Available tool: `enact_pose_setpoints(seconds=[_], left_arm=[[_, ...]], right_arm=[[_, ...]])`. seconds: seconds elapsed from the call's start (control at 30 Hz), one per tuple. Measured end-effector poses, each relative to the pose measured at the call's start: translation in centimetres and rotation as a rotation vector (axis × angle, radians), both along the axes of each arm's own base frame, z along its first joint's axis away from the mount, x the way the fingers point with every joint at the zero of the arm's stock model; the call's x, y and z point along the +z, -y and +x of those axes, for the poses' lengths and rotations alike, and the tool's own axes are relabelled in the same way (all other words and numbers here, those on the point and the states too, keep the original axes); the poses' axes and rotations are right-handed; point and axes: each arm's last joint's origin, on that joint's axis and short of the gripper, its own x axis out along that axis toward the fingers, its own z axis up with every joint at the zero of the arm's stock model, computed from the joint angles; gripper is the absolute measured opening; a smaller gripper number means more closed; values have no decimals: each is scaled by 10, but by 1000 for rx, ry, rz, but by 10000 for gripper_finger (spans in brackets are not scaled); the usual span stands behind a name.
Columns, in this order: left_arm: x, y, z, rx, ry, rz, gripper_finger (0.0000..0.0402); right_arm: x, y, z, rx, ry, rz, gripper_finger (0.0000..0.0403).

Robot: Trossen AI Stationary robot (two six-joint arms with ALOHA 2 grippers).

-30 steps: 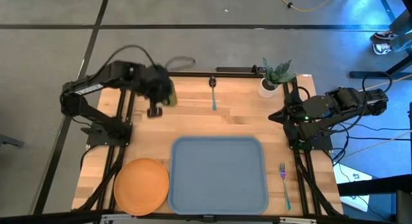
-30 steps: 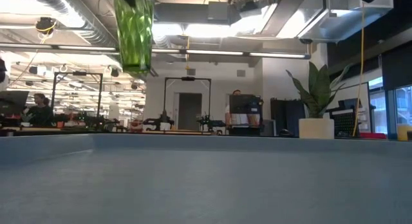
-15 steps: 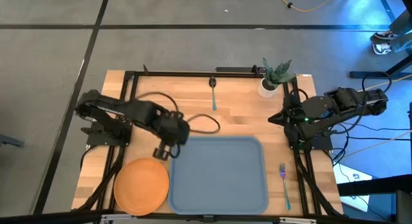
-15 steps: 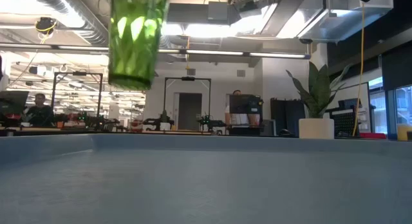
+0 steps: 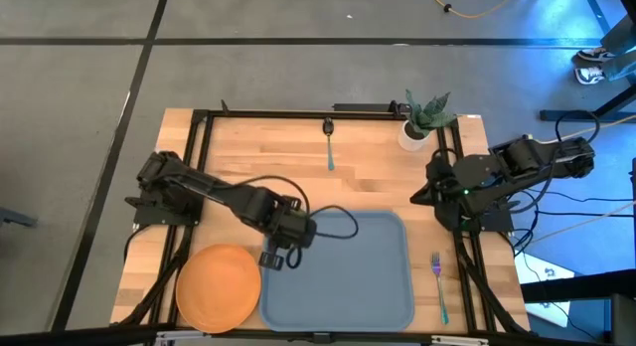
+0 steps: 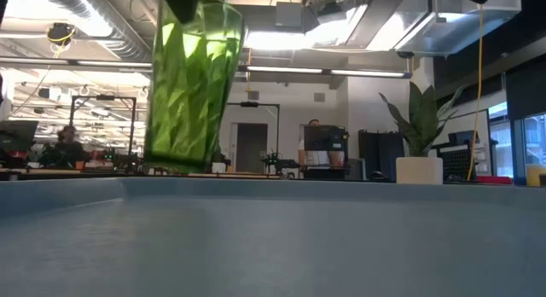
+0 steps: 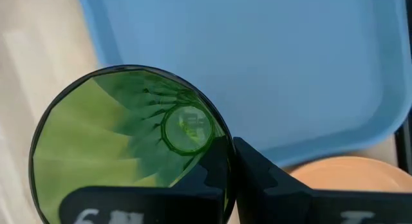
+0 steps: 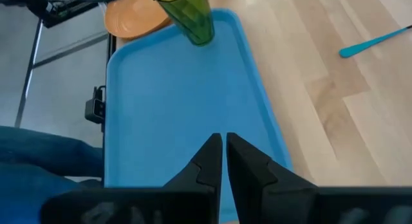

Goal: Pick and place plate/cup/fork/spoon on tray
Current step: Put the green cup on the top left of the gray serving tray

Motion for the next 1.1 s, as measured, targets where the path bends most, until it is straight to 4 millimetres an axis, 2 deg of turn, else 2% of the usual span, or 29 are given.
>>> enact_pose_setpoints(seconds=[0.33, 0.57, 0.9, 1.1], left_arm=[[-5, 9, 5, 26, 41, -6, 2], [-29, 8, 3, 81, 5, 6, 2], [-30, 10, 5, 93, 31, -8, 3], [-32, 11, 5, 116, 12, -21, 35]], right_arm=[[0, 0, 1, 23, 2, -25, 29], [0, 0, 1, 28, 1, -20, 29], [0, 0, 1, 26, 1, -18, 29], [0, 0, 0, 9, -2, 1, 29]])
